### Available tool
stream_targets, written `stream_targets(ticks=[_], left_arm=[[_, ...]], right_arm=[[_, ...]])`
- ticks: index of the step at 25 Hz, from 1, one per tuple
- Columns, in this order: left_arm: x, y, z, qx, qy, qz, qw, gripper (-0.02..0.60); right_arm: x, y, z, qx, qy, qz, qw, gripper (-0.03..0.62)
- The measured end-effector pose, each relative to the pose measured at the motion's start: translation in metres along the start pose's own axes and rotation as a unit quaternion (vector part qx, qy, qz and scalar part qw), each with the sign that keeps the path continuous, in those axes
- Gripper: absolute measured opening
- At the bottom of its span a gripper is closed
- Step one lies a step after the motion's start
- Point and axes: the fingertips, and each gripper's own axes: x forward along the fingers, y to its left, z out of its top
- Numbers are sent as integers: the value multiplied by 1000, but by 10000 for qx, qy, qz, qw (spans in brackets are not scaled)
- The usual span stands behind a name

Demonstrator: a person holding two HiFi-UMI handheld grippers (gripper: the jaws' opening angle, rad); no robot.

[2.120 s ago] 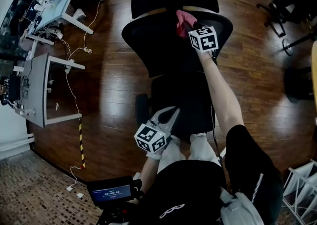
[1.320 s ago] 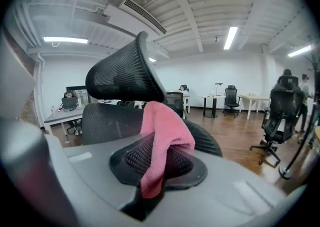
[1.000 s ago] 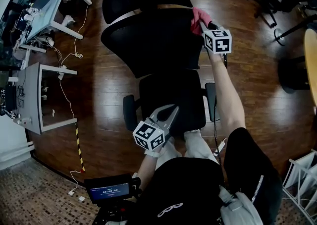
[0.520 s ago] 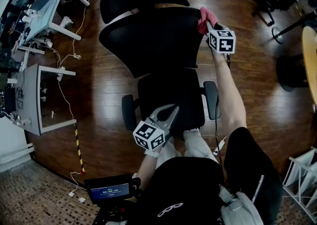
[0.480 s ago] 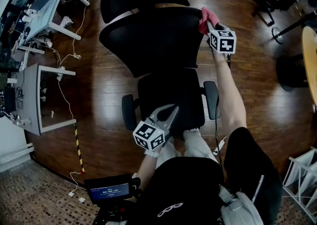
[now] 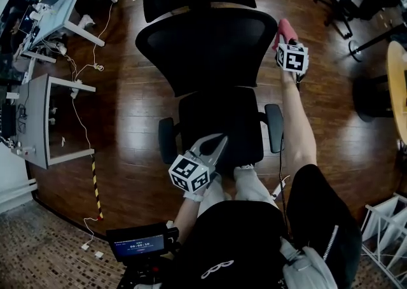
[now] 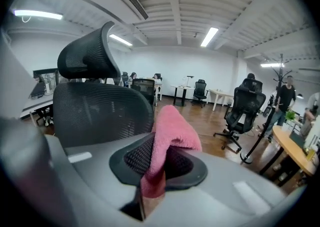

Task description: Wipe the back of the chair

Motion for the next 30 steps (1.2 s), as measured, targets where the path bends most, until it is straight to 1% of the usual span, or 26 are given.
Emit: stream_targets(ticks=[4,7,10,18,22,30], left_arm=[[-14,13,3,-21,-78,116,9999,-9],[-23,23,3,-61,-151,227,9996,-9],[-35,30,2,-98,-203,309,9993,-9],[-61,46,6,-150,-293,426,9985,-8],[-74,56,7,-142,-340,494,9981,-9],[-97,75,9,-205,-433,575,9972,-9]], right_arm=[[13,37,4,-207,-7,127,9997,44],[19,54,8,-255,-34,164,9995,44],[22,77,7,-401,-20,325,9987,44],[34,142,8,-665,63,694,9954,44],[36,169,9,-765,75,810,9937,44],[41,236,13,-960,74,1117,9891,44]])
